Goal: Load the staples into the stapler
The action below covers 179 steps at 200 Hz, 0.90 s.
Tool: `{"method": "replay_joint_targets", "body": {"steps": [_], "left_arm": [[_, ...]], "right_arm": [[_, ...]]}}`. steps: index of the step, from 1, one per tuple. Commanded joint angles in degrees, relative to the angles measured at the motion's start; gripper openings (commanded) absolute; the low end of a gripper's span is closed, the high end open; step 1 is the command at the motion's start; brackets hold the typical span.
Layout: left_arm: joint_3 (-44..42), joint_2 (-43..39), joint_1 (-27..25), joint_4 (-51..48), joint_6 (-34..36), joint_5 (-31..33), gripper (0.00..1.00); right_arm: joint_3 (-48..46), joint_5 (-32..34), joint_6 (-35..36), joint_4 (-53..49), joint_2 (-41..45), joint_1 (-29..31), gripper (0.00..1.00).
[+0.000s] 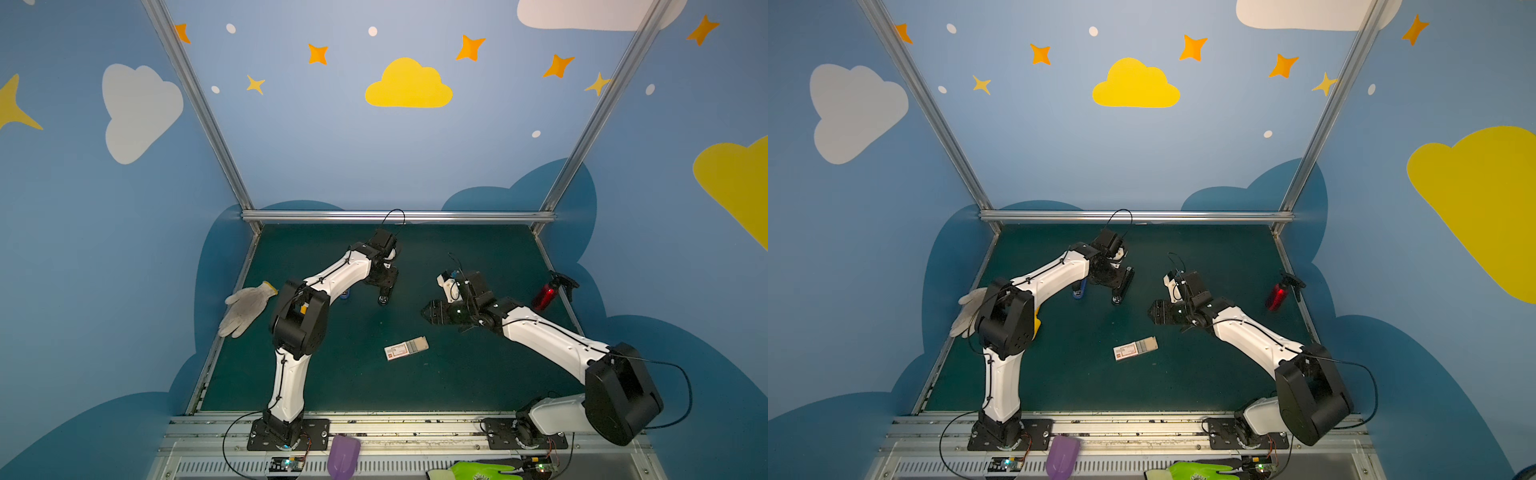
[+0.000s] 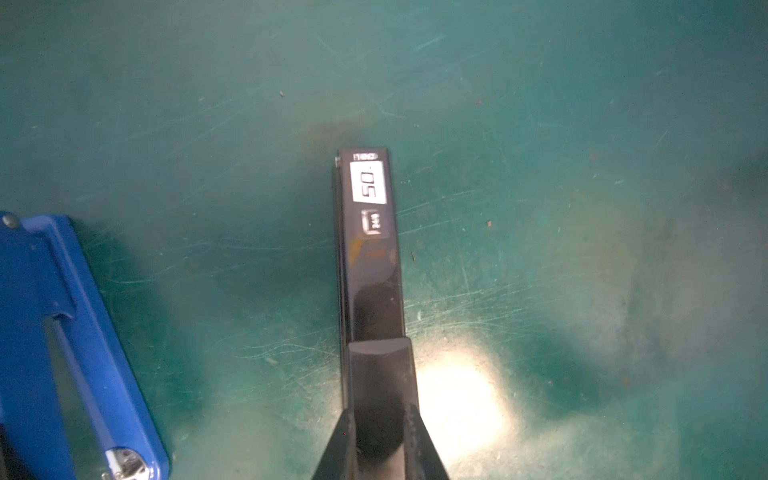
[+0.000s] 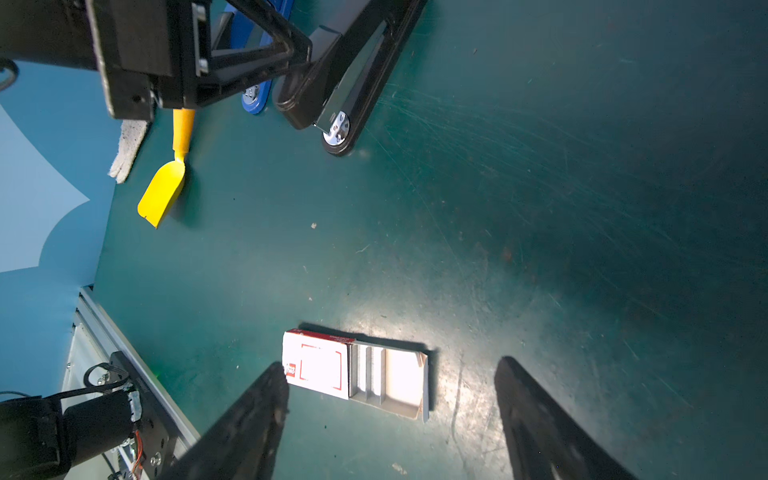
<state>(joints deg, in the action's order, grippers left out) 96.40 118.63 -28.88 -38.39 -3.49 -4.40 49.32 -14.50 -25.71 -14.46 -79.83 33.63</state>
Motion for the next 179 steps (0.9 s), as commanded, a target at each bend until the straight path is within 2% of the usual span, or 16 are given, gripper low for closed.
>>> {"method": "replay_joint_targets", "body": {"steps": [1,53,94,99,112,128,142,179], "left_arm": [[-1.84,3.24,-0.54,-3.71,-0.10,-1.07,0.15],[-4.09,3.89,-1.05,-3.18,-0.47,-0.06,0.04],[-3.51,4.01,-1.34,-4.52,-1.23,0.08,0.04],[-3.93,3.33,-1.40,-4.10,-1.57,0.25,0.07],[-4.96,1.08,-1.35,-2.83,-2.55,0.44,0.24],[-4.93,-1.00,-1.38,-2.67,-2.99,0.74,0.33],[-3.99,-1.64,-1.39,-3.45,-3.28,1.30,0.39],[-1.67,0.20,-1.77,-6.77,-3.54,1.87,0.42]], "right_arm": [[-0.39,-0.61,-0.39,-0.04,1.05,-0.27,0.79],[-0.44,-0.79,-0.74,0.02,1.24,-0.40,0.78],[-0.47,-0.88,-1.18,0.15,1.59,-0.48,0.78],[-0.58,-0.87,-1.23,0.16,1.61,-0.48,0.78],[-0.75,-0.80,-1.26,0.28,1.78,-0.49,0.78],[-0.81,-0.97,-1.20,0.24,1.65,-0.49,0.78],[-0.81,-1.21,-1.33,0.52,1.52,-0.48,0.78],[-1.06,-1.45,-1.70,1.10,1.22,-0.49,0.78]]}}
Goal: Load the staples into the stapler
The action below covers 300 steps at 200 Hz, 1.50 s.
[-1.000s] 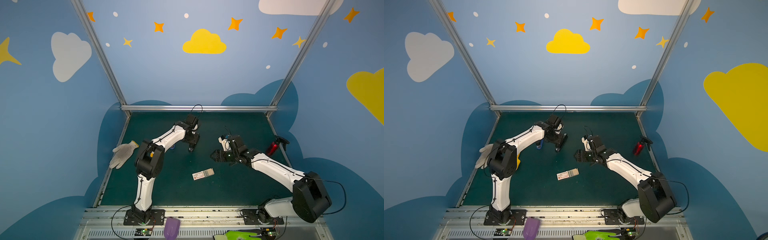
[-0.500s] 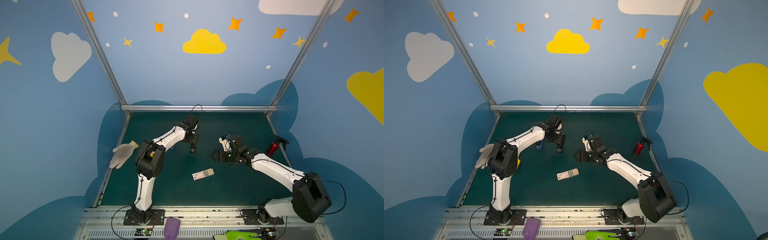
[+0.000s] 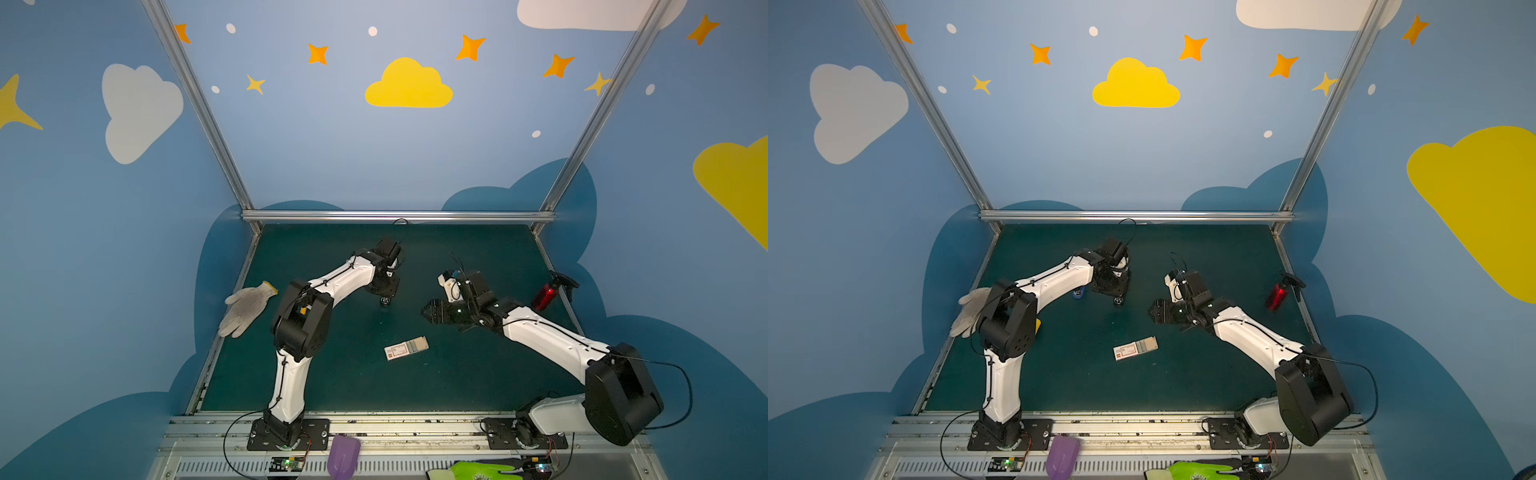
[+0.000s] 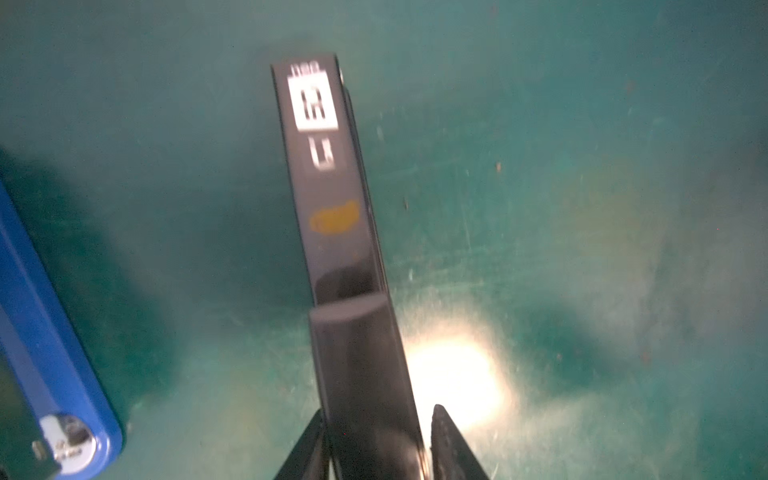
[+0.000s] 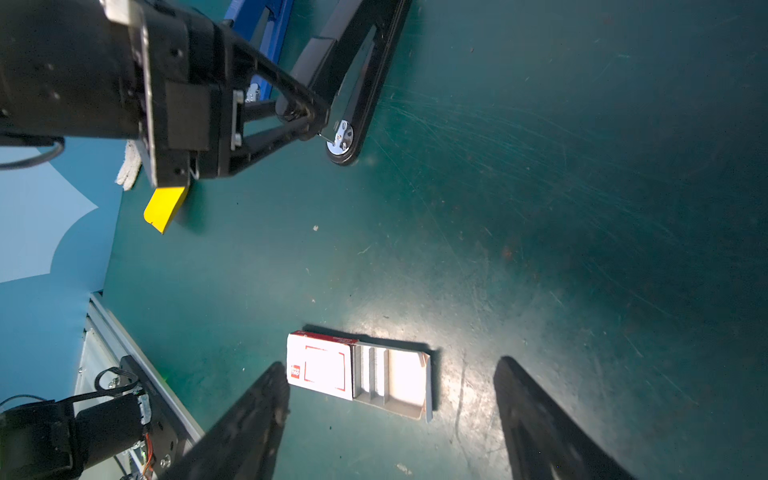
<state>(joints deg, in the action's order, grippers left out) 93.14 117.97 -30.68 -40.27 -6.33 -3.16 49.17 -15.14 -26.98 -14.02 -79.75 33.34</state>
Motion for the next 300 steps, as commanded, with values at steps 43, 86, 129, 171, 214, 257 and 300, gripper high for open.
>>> {"method": "replay_joint_targets", "body": {"steps": [43,86,129,171,214,257,300], "left_arm": [[0.90,3.89,-0.79,-4.82,-0.79,0.25,0.20],[1.16,7.26,-0.82,-4.73,-0.93,-0.25,0.05],[1.60,5.48,-0.79,-4.99,-1.01,0.70,0.09],[4.23,2.00,-0.42,-5.17,-2.10,2.20,0.44],[-0.13,-6.96,-0.34,-1.63,-4.44,2.70,0.61],[-14.93,-21.62,-0.18,5.60,-8.02,2.87,0.99],[-35.16,-40.04,0.42,14.51,-14.74,8.26,0.99]], "right_arm": [[-1.19,-0.57,-0.14,0.40,1.44,-0.28,0.78],[-1.50,-0.71,-0.70,0.71,1.52,-0.47,0.78],[-1.69,-0.98,-0.88,0.84,1.61,-0.47,0.78],[-1.06,-1.13,-0.66,0.23,1.00,-0.47,0.79],[-0.26,0.75,1.22,-2.96,1.70,-0.47,0.81],[0.79,2.14,3.02,-5.91,2.27,-0.48,0.84],[1.72,5.64,5.48,-8.95,3.90,-0.56,0.84]]}}
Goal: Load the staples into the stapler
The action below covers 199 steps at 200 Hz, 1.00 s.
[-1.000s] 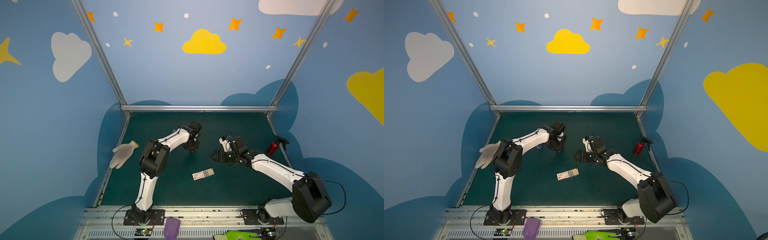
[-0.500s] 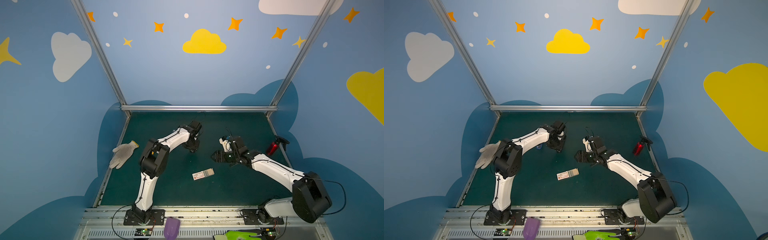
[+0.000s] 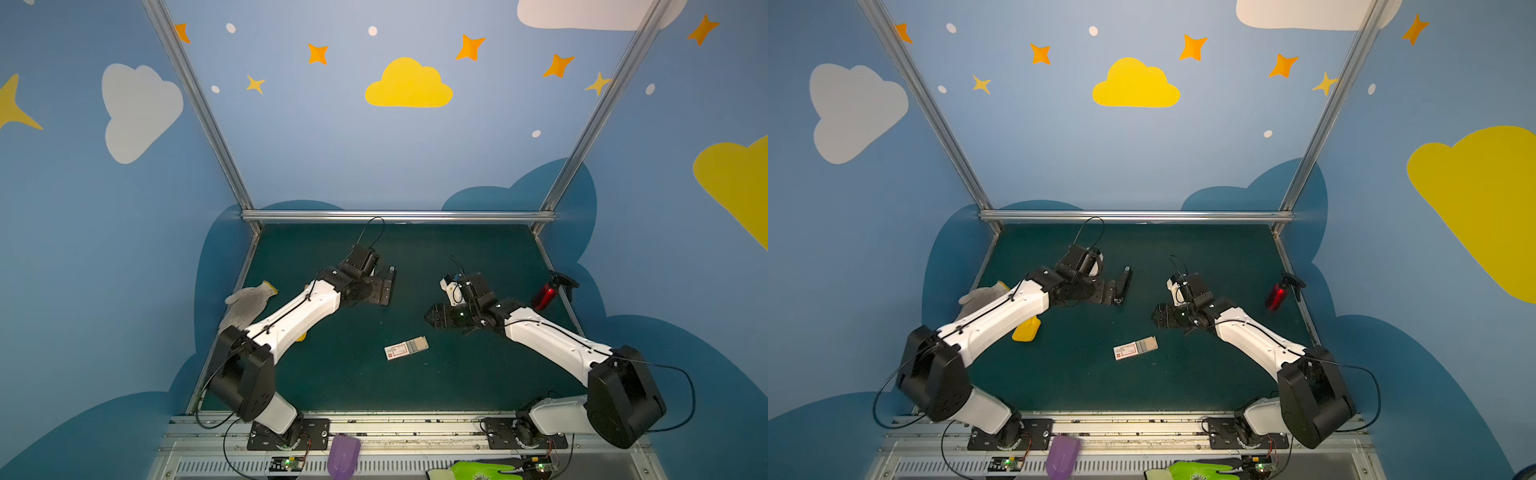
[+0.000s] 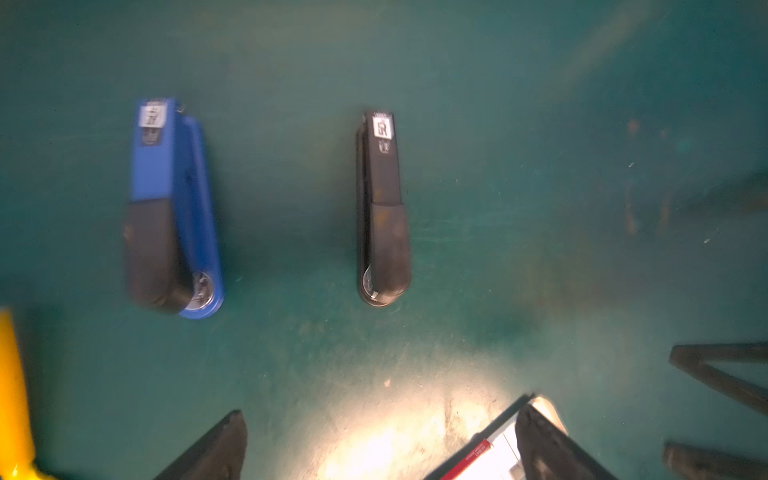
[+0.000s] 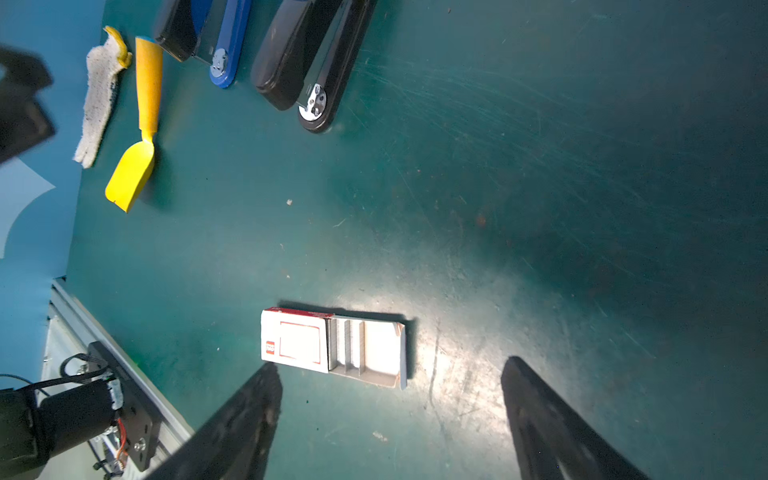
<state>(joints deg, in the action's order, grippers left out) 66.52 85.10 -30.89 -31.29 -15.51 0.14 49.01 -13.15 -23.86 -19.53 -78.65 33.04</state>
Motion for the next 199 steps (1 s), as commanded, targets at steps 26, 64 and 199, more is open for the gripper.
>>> {"method": "replay_joint_targets", "body": {"steps": [26,64,199], "left_arm": [[-17.68,-15.72,1.61,7.17,-8.80,14.18,0.99],[-27.79,-23.68,5.63,11.40,-7.55,28.02,0.99],[-45.99,-0.15,27.27,78.59,13.81,15.88,0.99]], "right_arm": [[2.40,15.62,1.33,-6.37,4.79,-0.25,0.84],[-1.60,39.78,4.64,-2.69,8.94,-0.25,0.85],[-22.94,42.94,23.28,49.82,-0.21,-18.42,0.88]]}}
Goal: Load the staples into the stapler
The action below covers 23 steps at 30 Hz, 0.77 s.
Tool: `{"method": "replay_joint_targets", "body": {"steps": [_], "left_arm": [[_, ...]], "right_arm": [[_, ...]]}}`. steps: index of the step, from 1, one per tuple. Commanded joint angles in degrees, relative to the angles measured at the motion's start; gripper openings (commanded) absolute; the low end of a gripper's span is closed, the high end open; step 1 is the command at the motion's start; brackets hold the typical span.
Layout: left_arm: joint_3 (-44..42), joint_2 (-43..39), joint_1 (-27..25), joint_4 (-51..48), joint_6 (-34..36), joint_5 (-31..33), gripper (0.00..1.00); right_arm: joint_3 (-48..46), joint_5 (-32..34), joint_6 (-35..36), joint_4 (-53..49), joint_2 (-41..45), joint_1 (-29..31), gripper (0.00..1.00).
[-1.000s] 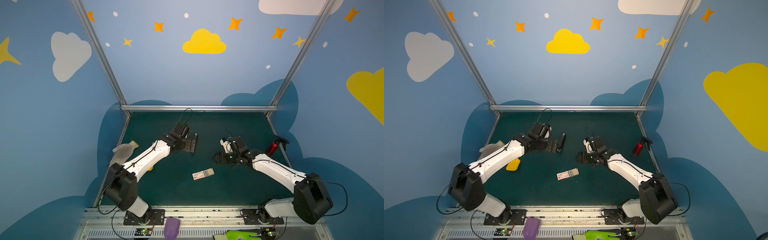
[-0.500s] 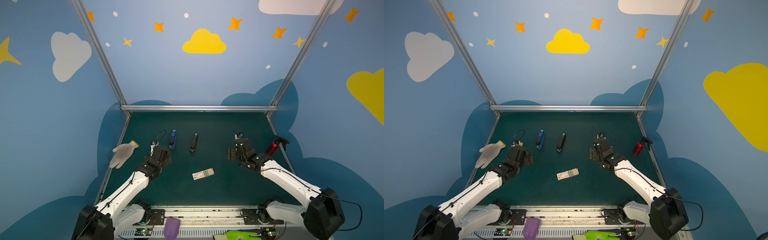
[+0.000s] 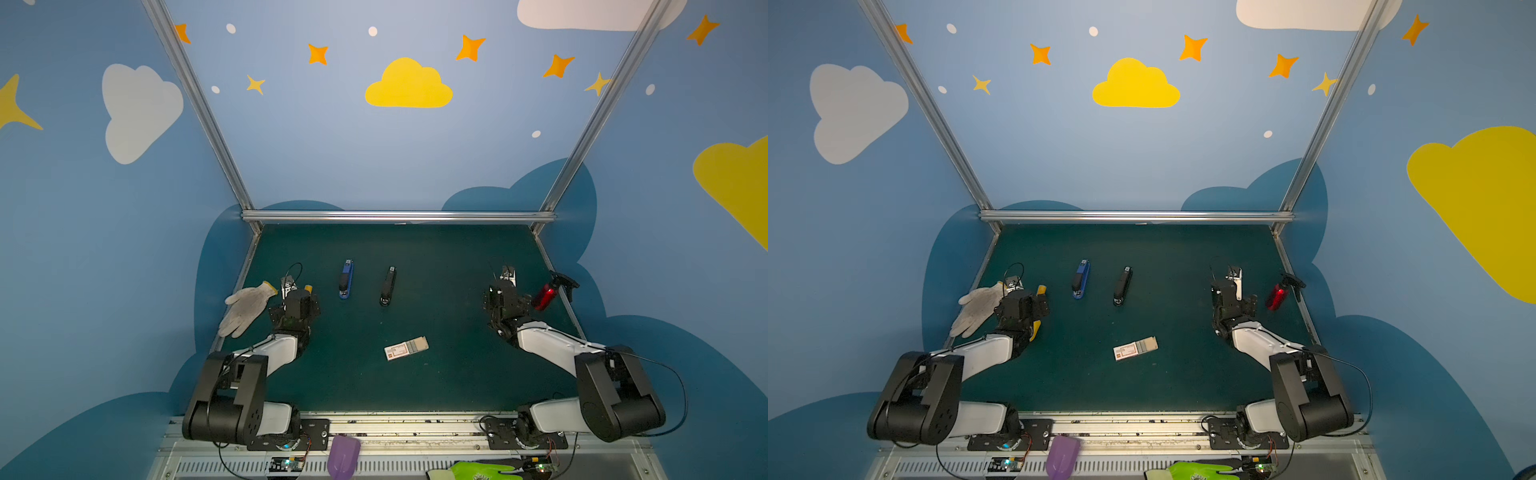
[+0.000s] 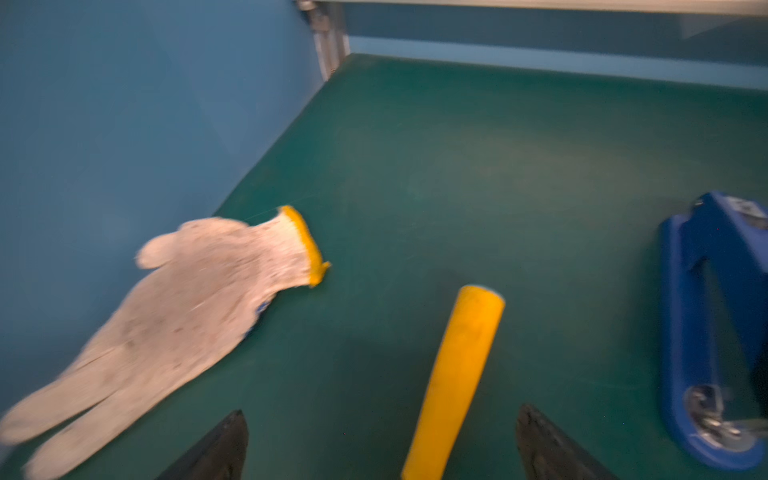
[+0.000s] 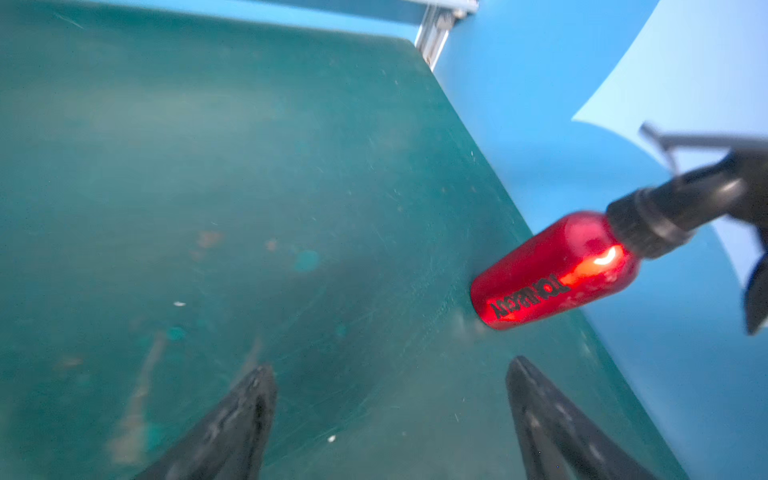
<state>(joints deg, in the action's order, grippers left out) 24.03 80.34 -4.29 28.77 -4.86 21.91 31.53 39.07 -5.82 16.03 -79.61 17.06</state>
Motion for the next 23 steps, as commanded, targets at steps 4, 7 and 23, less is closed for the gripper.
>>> {"method": "replay_joint_targets", "body": {"steps": [4,7,23], "left_arm": [[-5.35,10.20,0.71,29.55,3.55,-7.83,0.99],[-0.64,7.92,4.69,16.76,1.60,-14.83,0.99],[0.18,6.45,4.48,13.02,2.23,-14.96,0.99]], "right_arm": [[-7.77,-26.11,1.88,16.39,0.88,-10.03,0.95],[-2.32,-30.55,0.39,10.98,-3.62,-14.29,0.99],[-0.63,-31.56,-1.08,7.17,-3.09,-14.55,0.99]]}}
